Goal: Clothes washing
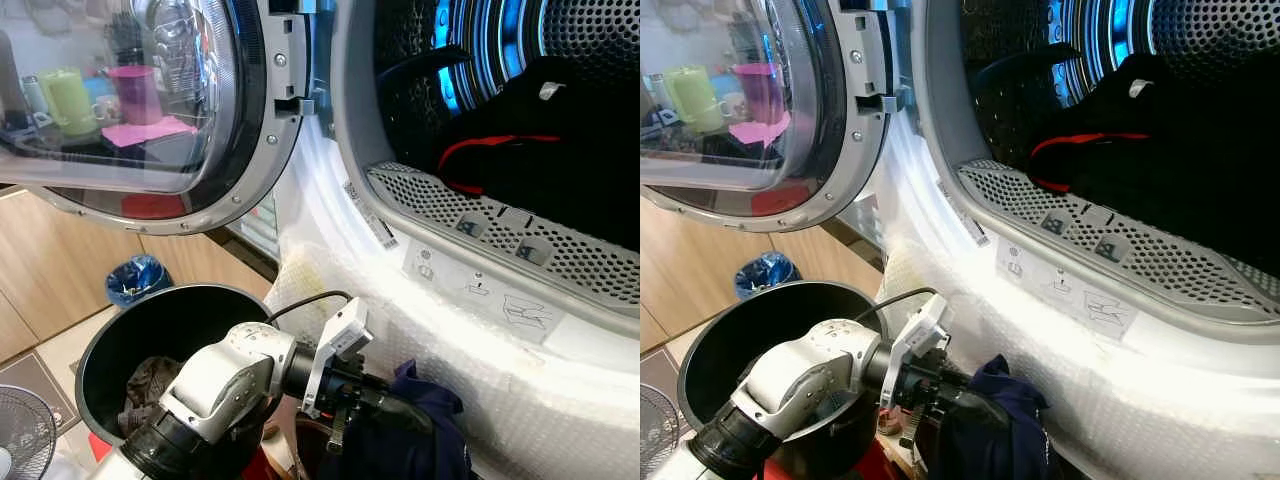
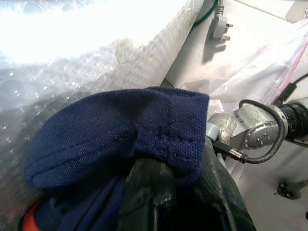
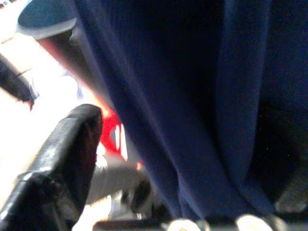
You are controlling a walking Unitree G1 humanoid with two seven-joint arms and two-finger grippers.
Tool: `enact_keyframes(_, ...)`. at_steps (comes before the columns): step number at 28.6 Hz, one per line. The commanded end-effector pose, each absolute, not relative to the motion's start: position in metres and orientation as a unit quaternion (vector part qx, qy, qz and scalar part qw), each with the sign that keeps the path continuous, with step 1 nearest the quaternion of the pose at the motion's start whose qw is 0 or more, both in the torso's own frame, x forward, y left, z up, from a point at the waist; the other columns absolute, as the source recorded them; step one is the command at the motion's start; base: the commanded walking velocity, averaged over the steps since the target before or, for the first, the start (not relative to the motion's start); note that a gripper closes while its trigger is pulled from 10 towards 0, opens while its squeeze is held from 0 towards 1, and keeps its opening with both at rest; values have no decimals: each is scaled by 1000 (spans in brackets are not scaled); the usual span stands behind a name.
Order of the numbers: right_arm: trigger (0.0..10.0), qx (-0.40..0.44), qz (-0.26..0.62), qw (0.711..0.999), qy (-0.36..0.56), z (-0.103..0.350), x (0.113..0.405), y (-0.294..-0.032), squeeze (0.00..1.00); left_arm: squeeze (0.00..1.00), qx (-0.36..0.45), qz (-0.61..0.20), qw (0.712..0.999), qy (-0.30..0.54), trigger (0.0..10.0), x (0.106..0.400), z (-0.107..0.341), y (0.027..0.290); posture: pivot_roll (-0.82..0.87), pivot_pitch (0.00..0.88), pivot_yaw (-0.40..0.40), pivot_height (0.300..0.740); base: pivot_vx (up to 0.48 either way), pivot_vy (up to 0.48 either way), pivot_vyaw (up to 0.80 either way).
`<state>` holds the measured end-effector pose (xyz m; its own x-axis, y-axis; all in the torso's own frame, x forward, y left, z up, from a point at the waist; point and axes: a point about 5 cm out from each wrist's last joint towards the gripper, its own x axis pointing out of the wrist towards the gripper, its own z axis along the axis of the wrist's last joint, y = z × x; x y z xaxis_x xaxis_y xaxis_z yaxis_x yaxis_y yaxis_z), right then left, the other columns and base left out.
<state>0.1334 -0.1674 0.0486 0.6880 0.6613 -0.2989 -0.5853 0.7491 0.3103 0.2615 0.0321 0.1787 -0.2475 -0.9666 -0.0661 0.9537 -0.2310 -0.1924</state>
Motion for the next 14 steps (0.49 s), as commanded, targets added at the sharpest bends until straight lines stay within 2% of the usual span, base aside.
enact_keyframes(1, 10000, 106, 340, 913, 201, 49, 133, -165, 1000, 0, -28, -787, 611, 79, 0, 262, 185, 29, 102, 0, -46, 740, 0, 0, 0)
enact_keyframes(14, 10000, 160, 295, 929, 156, 50, 155, -144, 1000, 0, -39, -787, 613, 60, 0, 266, 195, 20, 100, 11, -33, 740, 0, 0, 0)
